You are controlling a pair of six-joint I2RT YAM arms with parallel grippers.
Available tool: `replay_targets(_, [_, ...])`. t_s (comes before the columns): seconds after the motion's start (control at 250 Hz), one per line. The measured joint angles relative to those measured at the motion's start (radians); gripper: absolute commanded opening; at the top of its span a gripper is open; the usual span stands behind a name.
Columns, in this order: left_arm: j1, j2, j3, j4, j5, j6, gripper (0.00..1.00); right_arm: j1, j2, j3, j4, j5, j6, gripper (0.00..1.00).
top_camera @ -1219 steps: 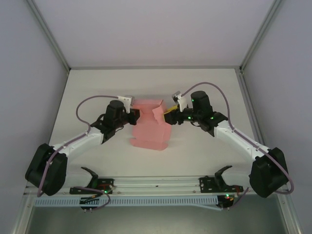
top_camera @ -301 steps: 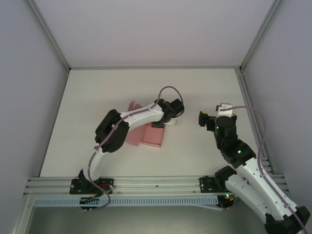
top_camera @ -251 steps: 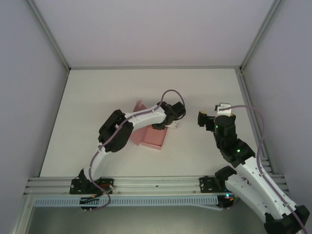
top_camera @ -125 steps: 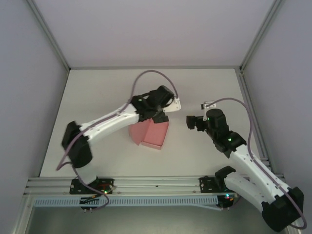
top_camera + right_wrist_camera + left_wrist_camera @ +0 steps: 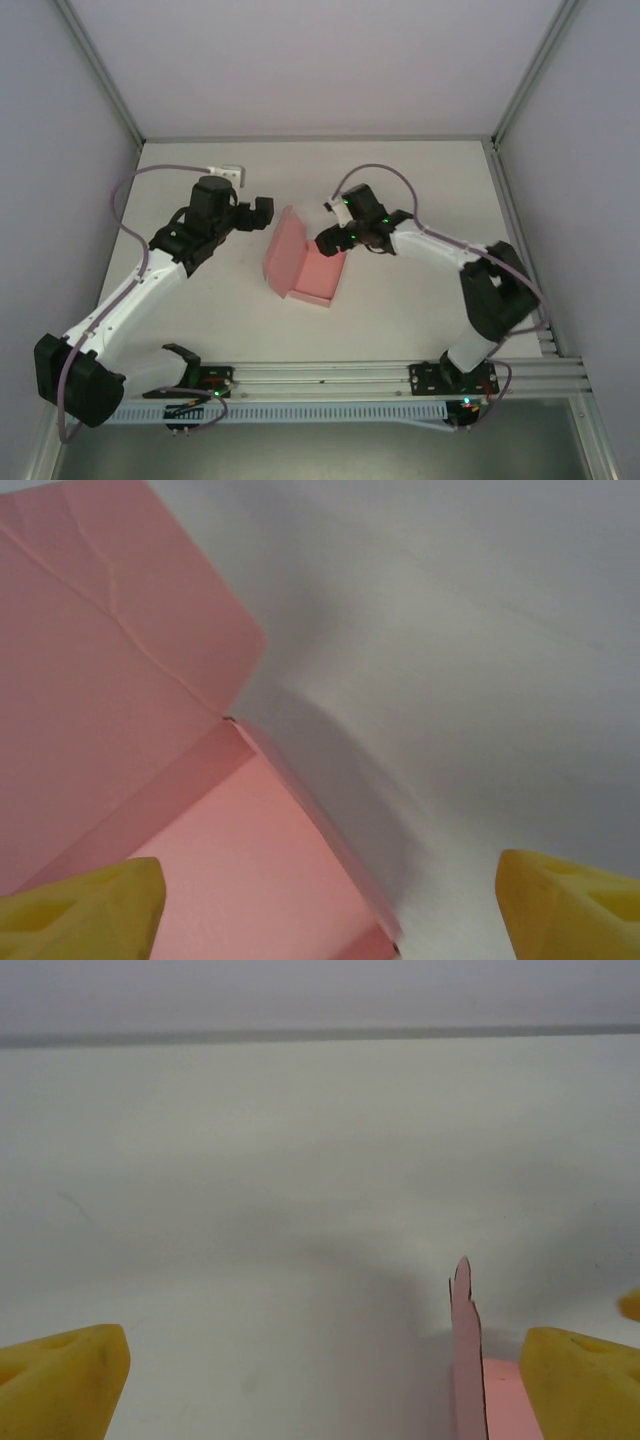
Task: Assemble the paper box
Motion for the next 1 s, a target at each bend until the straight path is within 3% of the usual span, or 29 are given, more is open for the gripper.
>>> replay_targets(0.276, [0.017, -0.035, -0.055, -0.032, -0.005, -0.059, 1.0, 0.016, 0.216, 0.132, -0.069, -0.021, -0.054, 0.48])
replay_targets(0.351, [0.018, -0.051, -0.069, -0.028, -0.009, -0.059, 1.0, 0.021, 0.24, 0.14, -0.083, -0.025, -0.052, 0.27])
replay_targets(0.419, [0.018, -0.063, -0.08, -0.026, -0.009, -0.06, 1.0, 0.023, 0.25, 0.147, -0.09, -0.029, -0.047, 0.13])
replay_targets(0.603, [0.022, -0.072, -0.088, -0.016, -0.017, -0.082, 1.0, 0.034, 0.246, 0.148, -0.068, 0.029, 0.0, 0.0])
replay_targets(0.663, [0.022, -0.089, -0.103, -0.001, -0.017, -0.09, 1.0, 0.04, 0.228, 0.124, -0.051, 0.083, 0.055, 0.0])
replay_targets(0.874, [0.022, -0.128, -0.126, 0.039, -0.003, -0.107, 1.0, 0.092, 0.096, -0.045, -0.049, 0.365, 0.427, 0.0])
replay_targets(0.998, [0.022, -0.113, -0.126, 0.055, 0.015, -0.107, 1.0, 0.139, 0.055, -0.102, -0.05, 0.462, 0.61, 0.0])
